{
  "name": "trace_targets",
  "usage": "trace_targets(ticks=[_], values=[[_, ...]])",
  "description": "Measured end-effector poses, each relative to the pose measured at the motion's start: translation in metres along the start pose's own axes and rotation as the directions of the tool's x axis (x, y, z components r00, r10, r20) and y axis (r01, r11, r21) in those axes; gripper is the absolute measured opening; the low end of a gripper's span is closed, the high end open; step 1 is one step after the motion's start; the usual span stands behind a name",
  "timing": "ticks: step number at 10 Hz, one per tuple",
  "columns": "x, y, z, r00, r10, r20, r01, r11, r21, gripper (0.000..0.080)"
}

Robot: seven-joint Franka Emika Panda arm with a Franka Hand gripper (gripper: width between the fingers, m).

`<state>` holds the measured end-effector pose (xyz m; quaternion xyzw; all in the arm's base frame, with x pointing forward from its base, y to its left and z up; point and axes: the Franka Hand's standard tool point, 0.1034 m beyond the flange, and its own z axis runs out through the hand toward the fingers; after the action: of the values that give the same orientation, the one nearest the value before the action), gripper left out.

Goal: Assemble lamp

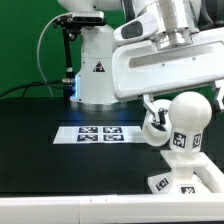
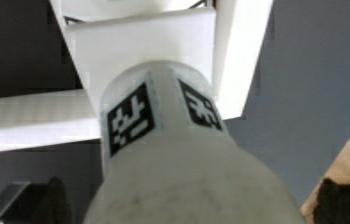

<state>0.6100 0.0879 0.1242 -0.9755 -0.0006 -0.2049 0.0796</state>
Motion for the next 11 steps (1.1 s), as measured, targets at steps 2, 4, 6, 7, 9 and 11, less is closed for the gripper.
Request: trace_targets(ticks=[2, 4, 6, 7, 9, 11], values=[[0.003, -0.001, -0.001, 0.978, -0.064, 0.198, 0.058, 0.998, 0.033, 0.0699], [0.005, 0.003, 0.003, 0.953, -0.092, 0.287, 0.081, 0.995, 0.050, 0.0699], [0.001, -0.002, 0.001, 0.912, -0.093, 0.399, 0.067, 0.995, 0.077, 0.0699], [0.002, -0.002, 0.002, 0.914, -0.092, 0.395, 0.067, 0.995, 0.077, 0.0699], [0.009, -0.004, -0.001, 0.900, -0.154, 0.407, 0.146, 0.988, 0.051, 0.0699], [0.018, -0.009, -0.003, 0.894, -0.215, 0.394, 0.217, 0.975, 0.040, 0.0699]])
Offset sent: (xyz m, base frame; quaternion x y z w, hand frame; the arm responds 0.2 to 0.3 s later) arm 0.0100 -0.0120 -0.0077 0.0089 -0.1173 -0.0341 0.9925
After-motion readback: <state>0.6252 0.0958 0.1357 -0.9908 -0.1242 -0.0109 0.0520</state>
